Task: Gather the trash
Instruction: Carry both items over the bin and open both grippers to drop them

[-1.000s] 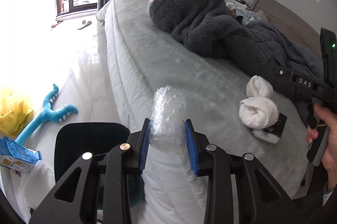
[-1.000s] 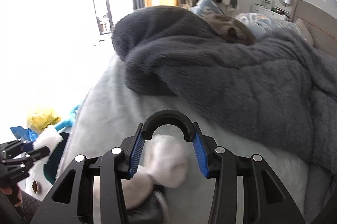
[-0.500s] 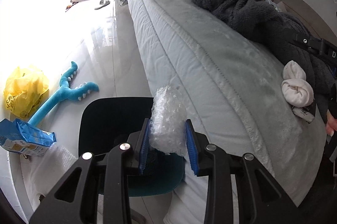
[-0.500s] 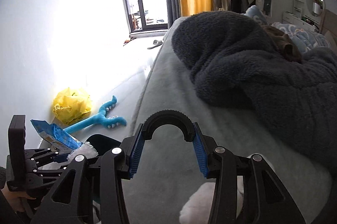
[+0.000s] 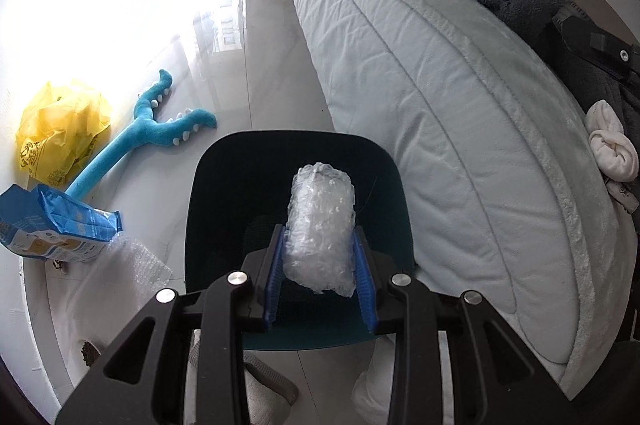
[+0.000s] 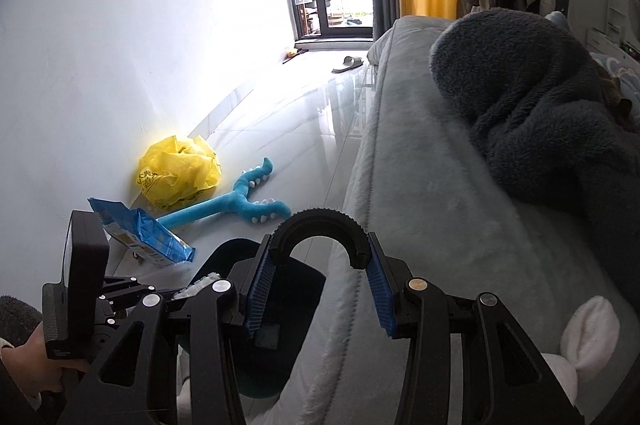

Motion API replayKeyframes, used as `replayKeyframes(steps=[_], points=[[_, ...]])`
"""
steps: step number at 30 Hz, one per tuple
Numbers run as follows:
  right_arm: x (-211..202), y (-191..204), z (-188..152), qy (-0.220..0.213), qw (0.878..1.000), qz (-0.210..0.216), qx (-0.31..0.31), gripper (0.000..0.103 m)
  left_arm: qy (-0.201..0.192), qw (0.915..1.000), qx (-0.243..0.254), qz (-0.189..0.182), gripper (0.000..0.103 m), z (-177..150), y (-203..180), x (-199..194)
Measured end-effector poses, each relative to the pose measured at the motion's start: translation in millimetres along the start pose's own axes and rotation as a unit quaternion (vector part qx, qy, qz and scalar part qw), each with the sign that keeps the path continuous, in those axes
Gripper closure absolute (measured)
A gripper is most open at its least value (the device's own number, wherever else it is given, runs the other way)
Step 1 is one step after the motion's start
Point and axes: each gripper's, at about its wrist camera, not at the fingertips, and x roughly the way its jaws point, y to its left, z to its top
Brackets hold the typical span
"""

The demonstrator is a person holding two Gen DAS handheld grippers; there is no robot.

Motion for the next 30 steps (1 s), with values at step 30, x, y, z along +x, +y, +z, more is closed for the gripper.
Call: replayKeyframes(steps=[30], points=[[120.0, 88.4, -35.8, 0.147, 0.985, 0.083, -0.043, 0.058, 0.085, 0.9918, -0.094, -0.015, 0.034, -31.7, 86.9, 22.2]])
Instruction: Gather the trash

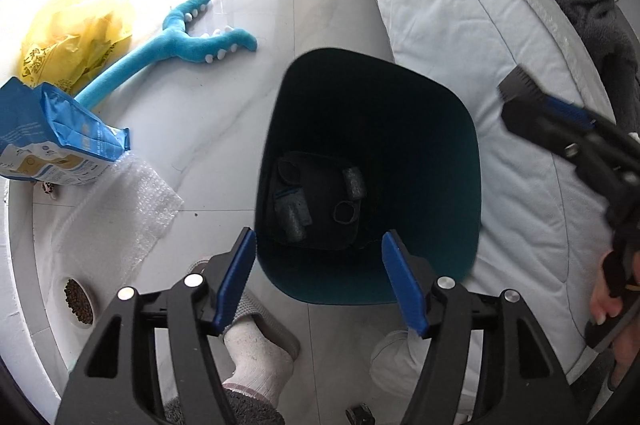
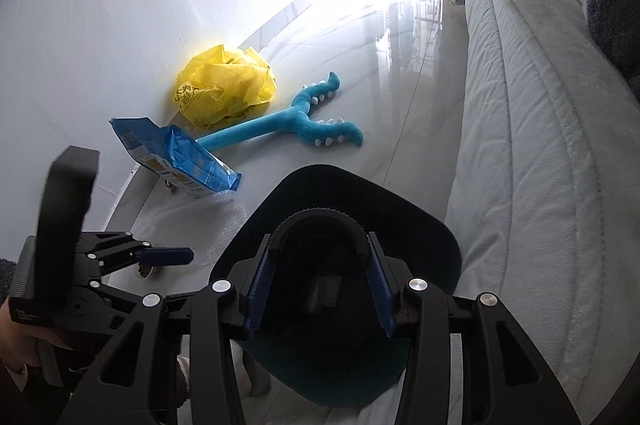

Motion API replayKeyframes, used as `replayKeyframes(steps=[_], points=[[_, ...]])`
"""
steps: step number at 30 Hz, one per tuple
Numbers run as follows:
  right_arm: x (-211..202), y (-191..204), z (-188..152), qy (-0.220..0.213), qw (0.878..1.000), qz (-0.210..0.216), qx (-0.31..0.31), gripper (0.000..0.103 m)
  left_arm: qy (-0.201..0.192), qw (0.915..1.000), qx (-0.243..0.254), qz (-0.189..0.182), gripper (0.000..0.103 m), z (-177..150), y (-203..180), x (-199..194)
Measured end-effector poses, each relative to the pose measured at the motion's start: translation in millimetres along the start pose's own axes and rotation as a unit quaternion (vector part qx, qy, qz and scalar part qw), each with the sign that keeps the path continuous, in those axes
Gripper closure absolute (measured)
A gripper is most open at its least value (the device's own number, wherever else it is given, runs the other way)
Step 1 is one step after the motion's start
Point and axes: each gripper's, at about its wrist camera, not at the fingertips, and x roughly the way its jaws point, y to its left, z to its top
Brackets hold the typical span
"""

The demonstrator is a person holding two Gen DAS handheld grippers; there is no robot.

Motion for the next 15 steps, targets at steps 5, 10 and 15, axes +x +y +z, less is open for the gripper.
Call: replayKeyframes(steps=[5, 10, 15], points=[[26.3, 2.8, -4.4, 0.027, 1.0, 0.0, 0.002, 0.058, -0.023, 0.9997, -0.002, 0.006, 0.032, 2.5, 7.8, -14.7], [46.7, 4.0, -8.8, 0.049, 0.999, -0.004, 0.002, 0.057, -0.052, 0.9986, 0.003, 0.007, 0.031, 4.3, 12.1, -33.3], [63.8, 6.8, -14.4, 0.07, 0.998, -0.007, 0.0, 0.057, -0.083, 0.9965, 0.006, 0.0, 0.031, 4.9, 14.0, -51.6]])
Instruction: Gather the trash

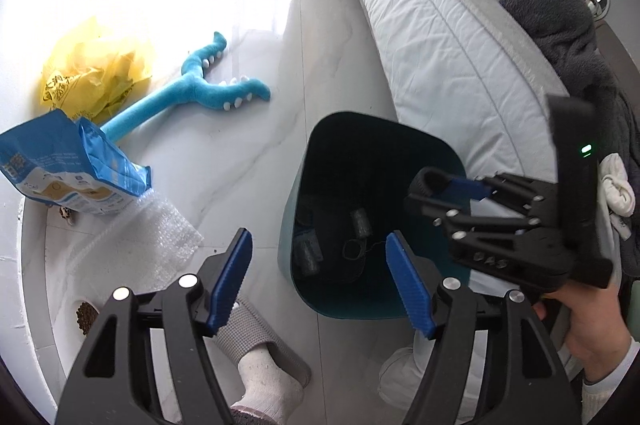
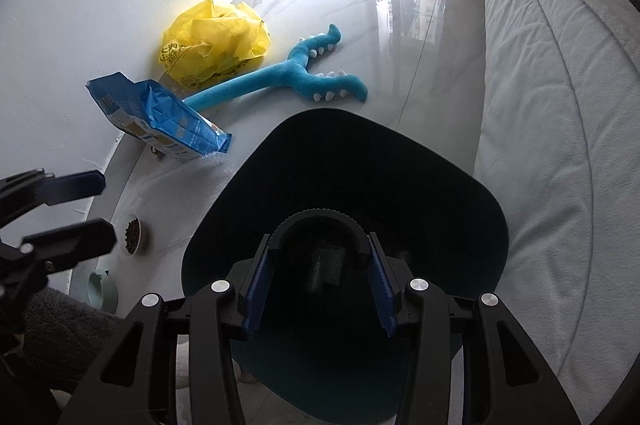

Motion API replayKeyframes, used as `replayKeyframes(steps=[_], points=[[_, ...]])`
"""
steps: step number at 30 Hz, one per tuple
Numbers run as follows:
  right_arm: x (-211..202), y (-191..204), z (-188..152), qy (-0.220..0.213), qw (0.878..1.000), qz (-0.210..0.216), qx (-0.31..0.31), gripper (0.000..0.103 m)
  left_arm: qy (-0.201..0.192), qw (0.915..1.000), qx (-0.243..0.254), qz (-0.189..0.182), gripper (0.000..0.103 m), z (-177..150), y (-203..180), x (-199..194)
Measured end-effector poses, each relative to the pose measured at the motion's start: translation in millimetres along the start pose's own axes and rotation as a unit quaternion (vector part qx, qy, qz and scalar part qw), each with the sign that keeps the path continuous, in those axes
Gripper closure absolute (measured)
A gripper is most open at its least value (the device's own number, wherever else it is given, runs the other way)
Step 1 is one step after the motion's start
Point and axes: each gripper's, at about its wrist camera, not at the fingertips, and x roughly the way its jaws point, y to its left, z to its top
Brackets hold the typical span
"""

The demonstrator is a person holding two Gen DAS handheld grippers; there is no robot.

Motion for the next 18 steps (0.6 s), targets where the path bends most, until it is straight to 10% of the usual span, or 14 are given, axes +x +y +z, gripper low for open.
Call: replayKeyframes(steps=[18], points=[[-1.5, 11.4, -5.3, 0.01, 1.0, 0.004, -0.012, 0.037, -0.142, 0.9893, 0.015, -0.031, 0.031, 21.3, -32.4, -82.2]])
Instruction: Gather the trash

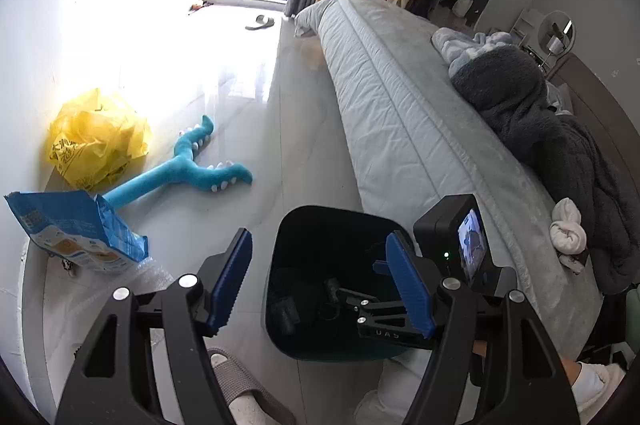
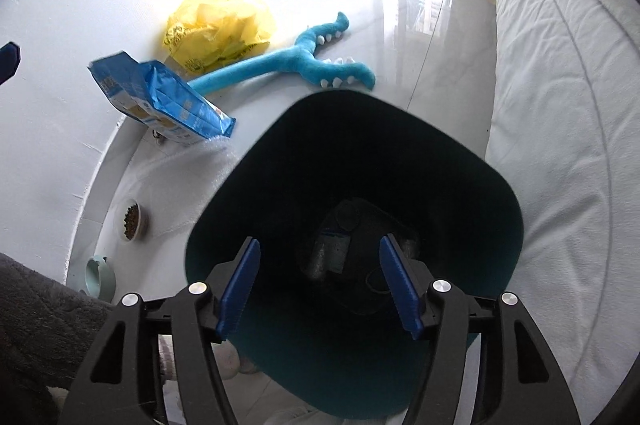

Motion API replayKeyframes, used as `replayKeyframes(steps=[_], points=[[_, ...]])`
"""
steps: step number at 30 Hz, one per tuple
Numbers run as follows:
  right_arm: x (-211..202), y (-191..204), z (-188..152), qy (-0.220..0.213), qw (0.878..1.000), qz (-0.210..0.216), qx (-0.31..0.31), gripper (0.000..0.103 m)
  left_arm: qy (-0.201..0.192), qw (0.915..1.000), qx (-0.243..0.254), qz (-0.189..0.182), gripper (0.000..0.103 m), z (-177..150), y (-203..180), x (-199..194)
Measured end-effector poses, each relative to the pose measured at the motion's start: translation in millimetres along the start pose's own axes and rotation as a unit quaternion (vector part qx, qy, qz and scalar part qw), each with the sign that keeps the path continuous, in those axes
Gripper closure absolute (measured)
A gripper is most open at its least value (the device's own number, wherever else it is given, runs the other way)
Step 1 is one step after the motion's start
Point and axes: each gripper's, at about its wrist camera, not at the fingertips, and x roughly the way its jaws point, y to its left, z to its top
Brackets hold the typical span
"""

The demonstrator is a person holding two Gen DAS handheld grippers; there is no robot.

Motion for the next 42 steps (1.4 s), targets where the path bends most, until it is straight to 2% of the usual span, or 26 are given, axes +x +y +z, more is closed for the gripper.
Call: replayKeyframes(steps=[4, 9, 14, 18, 29, 34, 42], points=[[-25.6, 0.6, 0.7, -0.025, 1.0, 0.018, 0.005, 0.033, -0.038, 0.9991, 0.017, -0.009, 0.031, 7.0, -20.7, -17.8], [-59.1, -4.1, 0.4, -0.055, 0.998, 0.023, 0.01, 0.029, -0.095, 0.9937, 0.059, 0.01, 0.031, 13.1, -48.3, -40.5], [-92.7, -18.5, -4.3, -0.083, 0.996, 0.011, 0.021, 0.029, -0.116, 0.9905, 0.07, -0.021, 0.028, 15.7, -73.9, -51.1], [-117.5, -32.7, -10.3, -0.101, 0.994, -0.002, 0.03, 0.029, -0.124, 0.988, 0.088, -0.028, 0.024, 14.5, -94.1, -51.3], [-176.2, -72.7, -33.4, -0.146, 0.987, -0.04, 0.049, 0.028, -0.151, 0.9833, 0.088, -0.05, 0.013, 14.6, -140.4, -54.6], [-202.8, -96.1, -45.7, -0.168, 0.982, -0.072, 0.05, 0.027, -0.149, 0.9829, 0.087, -0.063, 0.013, 15.1, -159.4, -47.4], [-236.2, -144.3, -68.7, -0.188, 0.973, -0.098, 0.094, 0.027, -0.13, 0.9831, 0.093, -0.089, 0.012, 10.6, -195.5, -29.6]])
